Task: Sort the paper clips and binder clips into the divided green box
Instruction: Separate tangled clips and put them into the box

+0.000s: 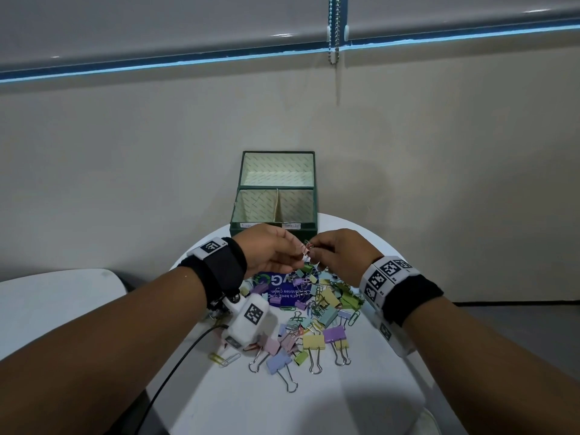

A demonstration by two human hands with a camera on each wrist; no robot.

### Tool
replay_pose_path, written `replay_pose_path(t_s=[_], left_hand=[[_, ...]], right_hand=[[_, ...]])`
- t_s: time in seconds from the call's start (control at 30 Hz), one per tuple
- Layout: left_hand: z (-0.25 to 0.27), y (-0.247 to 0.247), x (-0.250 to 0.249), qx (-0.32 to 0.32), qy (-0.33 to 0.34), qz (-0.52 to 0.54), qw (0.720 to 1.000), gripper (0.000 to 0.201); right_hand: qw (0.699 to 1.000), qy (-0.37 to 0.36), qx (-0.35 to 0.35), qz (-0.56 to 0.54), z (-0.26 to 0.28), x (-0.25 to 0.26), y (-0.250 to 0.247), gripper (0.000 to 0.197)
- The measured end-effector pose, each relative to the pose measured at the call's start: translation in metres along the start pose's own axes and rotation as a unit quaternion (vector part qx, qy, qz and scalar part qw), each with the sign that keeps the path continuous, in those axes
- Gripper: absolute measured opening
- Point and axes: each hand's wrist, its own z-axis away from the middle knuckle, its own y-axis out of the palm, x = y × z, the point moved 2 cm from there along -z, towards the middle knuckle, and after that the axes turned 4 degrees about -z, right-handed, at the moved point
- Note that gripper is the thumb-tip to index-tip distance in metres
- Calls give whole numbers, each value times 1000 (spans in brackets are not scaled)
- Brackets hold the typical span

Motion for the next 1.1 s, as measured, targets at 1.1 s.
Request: replay_pose_path(t_s=[1.1], left_hand=[[1, 7, 6, -24, -61, -19, 998, 14]], right_hand=[[993, -91, -18, -72, 5, 10, 3, 17]])
